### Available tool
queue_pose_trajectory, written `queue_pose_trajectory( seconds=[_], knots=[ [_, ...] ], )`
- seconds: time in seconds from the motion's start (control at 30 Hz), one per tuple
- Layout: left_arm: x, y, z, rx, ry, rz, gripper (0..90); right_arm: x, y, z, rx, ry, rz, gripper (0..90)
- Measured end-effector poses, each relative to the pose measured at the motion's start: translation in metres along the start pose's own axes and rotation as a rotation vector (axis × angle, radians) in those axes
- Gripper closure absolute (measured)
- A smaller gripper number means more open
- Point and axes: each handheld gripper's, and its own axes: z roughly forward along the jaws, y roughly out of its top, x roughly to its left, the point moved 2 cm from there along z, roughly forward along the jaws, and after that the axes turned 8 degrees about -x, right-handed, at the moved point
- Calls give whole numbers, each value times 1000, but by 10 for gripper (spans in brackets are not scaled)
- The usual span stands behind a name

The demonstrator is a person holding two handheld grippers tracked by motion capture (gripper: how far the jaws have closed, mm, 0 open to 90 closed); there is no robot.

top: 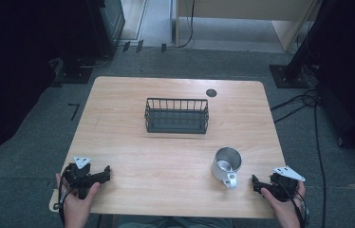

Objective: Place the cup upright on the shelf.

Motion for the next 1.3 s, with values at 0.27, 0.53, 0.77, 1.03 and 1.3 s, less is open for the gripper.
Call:
queue_pose_trajectory(
  seconds=[0.27,0.53,0.77,1.03,1.3],
  knots=[
    [0,0,0,-1,0,-1,0,8,18,-17,-71,54,49,22],
    [0,0,0,-1,0,-1,0,36,44,-39,-150,83,22,21],
    [0,0,0,-1,0,-1,0,63,59,-49,-193,151,20,0],
    [0,0,0,0,0,-1,0,90,65,-47,-186,231,8,0],
    [0,0,0,0,0,0,0,116,62,-33,-149,266,-27,0]
  ],
)
